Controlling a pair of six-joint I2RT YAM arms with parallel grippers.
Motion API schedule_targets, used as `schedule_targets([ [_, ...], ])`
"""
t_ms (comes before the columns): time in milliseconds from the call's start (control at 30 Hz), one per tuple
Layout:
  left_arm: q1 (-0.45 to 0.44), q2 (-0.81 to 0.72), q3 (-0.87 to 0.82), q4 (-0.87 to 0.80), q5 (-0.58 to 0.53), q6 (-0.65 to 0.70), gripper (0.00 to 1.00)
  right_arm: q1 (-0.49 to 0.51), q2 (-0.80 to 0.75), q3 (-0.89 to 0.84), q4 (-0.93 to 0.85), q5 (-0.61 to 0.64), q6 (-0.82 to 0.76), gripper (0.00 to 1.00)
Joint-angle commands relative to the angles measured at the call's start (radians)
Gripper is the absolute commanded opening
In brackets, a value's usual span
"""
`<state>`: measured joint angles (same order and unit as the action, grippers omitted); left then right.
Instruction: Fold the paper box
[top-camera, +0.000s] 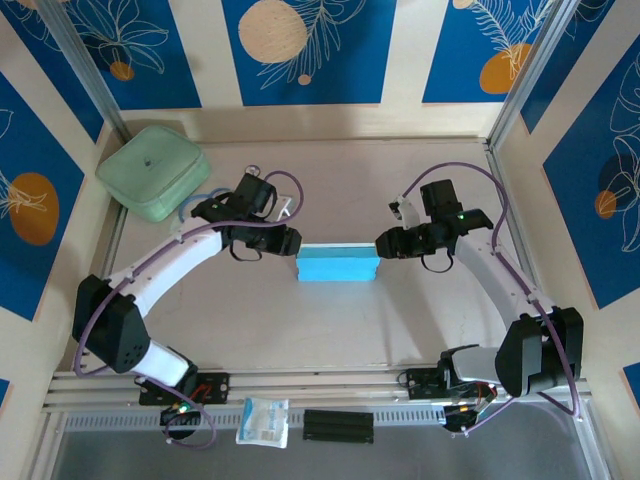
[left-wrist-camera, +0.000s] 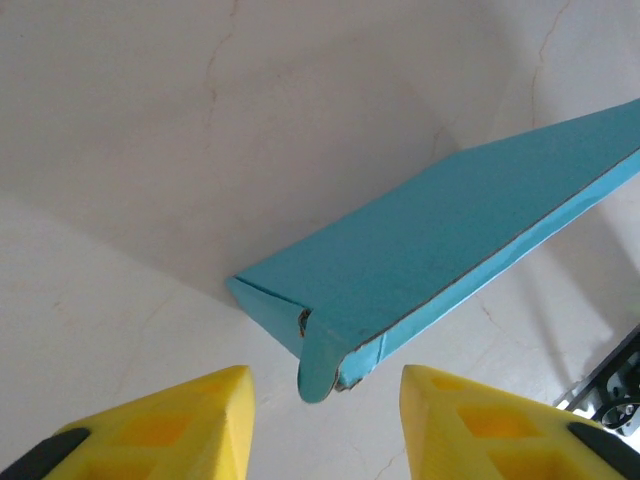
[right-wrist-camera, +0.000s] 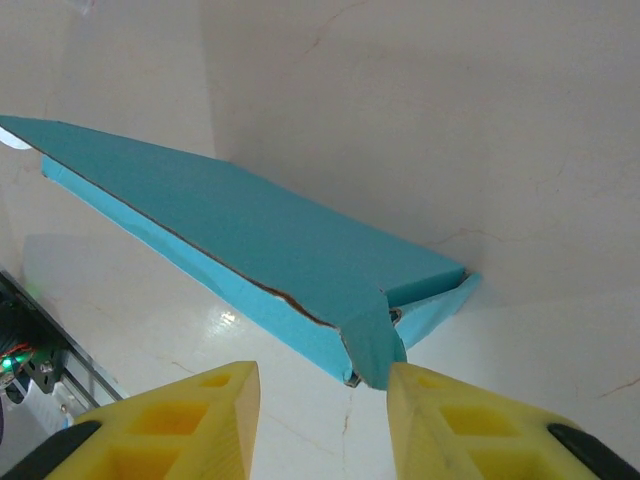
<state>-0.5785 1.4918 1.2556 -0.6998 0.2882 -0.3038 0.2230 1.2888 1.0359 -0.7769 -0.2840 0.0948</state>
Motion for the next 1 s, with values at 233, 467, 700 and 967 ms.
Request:
schedule_targets([
  [233,-0.007,0.031,-0.015,0.023,0.039,-0.021,0.4,0.03,0.005,0.008,0.009,0.04,0.007,0.39],
  [467,-0.007,0.039,-0.018,0.027,0.036,-0.029,0.32,0.034,0.014,0.012,0.012,0.043,0.012,0.32],
  [700,-0.007,0.046,-0.017,0.032,0.051,-0.032,0.2,0.035,0.018,0.019,0.005,0.042,0.017,0.27],
  [967,-0.007,0.047,-0.022,0.034,0.055,-0.034,0.15,0.036,0.032,0.026,0.002,0.045,0.028,0.19],
])
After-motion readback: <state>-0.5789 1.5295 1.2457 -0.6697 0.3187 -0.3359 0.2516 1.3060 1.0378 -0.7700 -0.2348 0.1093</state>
